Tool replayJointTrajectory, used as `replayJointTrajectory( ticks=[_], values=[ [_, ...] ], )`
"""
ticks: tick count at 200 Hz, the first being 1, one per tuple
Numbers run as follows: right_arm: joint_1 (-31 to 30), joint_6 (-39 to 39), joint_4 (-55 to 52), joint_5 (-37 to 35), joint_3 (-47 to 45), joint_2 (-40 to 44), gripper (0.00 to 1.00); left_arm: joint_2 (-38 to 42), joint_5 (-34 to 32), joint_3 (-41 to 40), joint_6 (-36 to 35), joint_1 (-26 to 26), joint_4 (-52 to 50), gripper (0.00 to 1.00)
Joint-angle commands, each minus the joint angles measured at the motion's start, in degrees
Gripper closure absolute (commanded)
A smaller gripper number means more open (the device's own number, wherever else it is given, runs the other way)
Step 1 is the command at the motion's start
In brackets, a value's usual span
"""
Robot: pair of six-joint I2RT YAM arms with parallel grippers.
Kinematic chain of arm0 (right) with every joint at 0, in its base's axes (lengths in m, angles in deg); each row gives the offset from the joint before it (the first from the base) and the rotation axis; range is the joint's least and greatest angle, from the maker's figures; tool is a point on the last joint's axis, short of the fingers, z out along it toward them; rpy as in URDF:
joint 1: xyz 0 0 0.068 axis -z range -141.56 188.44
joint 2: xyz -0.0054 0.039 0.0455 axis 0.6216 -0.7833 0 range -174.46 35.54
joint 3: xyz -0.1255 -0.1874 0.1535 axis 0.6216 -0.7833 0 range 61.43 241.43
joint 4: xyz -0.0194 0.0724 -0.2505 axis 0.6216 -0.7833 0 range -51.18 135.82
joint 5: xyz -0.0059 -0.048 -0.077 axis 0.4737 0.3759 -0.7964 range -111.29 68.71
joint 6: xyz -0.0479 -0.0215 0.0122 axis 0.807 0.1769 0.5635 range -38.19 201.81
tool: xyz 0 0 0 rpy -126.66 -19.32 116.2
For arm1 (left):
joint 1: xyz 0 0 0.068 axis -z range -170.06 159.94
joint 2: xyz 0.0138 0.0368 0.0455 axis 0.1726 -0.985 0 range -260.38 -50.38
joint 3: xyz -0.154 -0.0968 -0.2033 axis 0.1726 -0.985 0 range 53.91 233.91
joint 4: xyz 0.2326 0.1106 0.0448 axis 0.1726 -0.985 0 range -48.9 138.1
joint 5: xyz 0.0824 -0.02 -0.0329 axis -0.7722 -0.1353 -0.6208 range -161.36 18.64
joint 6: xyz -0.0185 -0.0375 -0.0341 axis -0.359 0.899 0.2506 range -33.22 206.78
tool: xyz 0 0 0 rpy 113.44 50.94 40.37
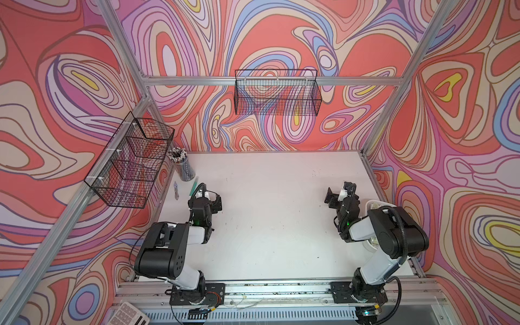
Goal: Take the stickers out of the storage box
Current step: Move the storage box to the center of the board.
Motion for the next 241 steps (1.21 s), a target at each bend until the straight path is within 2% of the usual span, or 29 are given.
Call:
replayJointTrajectory(
  ticks=[1, 213, 241],
  values=[
    [0.2, 0.7, 0.3, 0.3, 0.5, 0.7, 0.02, -0.3, -0.5, -0.2, 0.2, -0.3, 2.0, 0.00],
    [0.2, 0.5, 0.5, -0.4, 0.4, 0.9, 0.02, -0.3, 0.6, 0.1, 0.0, -0.3, 1.3, 0.00],
    [0.2, -0.6, -8.1, -2.8, 3.0, 5.3, 0.02, 0.0, 2.6, 0.4, -0.9, -0.4, 0.6, 0.00]
  ],
)
